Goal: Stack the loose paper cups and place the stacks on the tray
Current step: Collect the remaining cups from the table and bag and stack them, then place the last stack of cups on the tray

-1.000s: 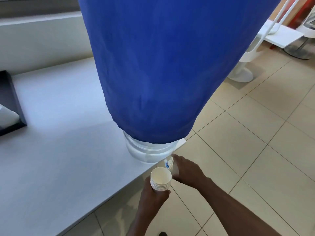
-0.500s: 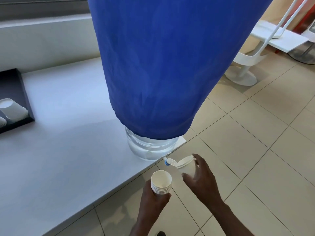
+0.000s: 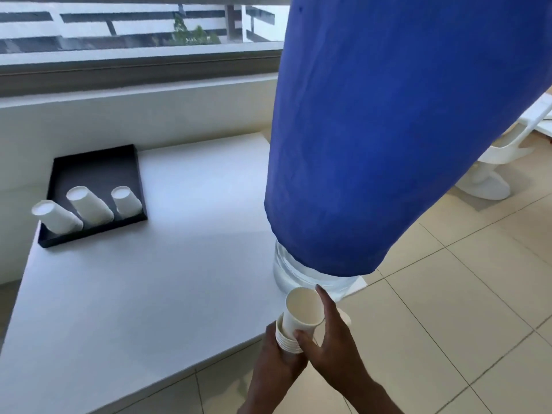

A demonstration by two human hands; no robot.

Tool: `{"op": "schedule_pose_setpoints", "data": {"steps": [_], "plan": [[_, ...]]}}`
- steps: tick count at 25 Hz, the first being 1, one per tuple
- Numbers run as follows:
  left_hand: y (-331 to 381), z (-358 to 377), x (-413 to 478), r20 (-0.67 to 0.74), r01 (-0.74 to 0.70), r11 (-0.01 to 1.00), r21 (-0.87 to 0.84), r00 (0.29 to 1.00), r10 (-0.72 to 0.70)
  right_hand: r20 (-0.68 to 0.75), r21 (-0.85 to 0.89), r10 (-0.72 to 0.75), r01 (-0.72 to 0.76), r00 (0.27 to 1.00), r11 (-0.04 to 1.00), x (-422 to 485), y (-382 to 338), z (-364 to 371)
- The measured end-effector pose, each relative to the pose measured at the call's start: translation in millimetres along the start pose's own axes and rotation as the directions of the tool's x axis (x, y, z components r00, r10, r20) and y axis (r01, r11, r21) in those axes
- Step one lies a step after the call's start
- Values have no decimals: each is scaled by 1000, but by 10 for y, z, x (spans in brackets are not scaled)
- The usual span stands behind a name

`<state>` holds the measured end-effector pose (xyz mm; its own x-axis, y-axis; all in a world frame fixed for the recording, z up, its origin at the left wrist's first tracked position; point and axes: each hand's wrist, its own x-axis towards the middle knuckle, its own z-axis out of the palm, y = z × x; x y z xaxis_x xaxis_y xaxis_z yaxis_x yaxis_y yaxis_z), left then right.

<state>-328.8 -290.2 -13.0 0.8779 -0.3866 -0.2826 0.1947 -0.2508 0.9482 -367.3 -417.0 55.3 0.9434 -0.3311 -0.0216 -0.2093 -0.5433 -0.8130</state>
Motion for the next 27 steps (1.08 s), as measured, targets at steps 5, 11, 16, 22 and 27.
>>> {"op": "schedule_pose_setpoints", "data": {"steps": [5, 11, 16, 22, 27], "plan": [[159, -428, 79, -143, -81, 996, 46, 986, 87, 252, -265, -175, 242, 952, 934, 260, -232, 243], [175, -903, 160, -273, -47, 999, -12, 961, 41, 425, -338, -415, 566, 804, 752, 575, -459, 461], [310, -1250, 240, -360, -58, 996, -68, 932, 30, 450, -315, -534, 686, 716, 656, 854, -594, 699], [363, -1794, 443, -428, -105, 986, -131, 903, 39, 434, -284, -639, 769, 635, 572, 1302, -943, 1151], [459, -2478, 783, -442, -154, 980, -125, 893, 84, 428, -255, -680, 802, 595, 541, 1857, -1345, 1606]]}}
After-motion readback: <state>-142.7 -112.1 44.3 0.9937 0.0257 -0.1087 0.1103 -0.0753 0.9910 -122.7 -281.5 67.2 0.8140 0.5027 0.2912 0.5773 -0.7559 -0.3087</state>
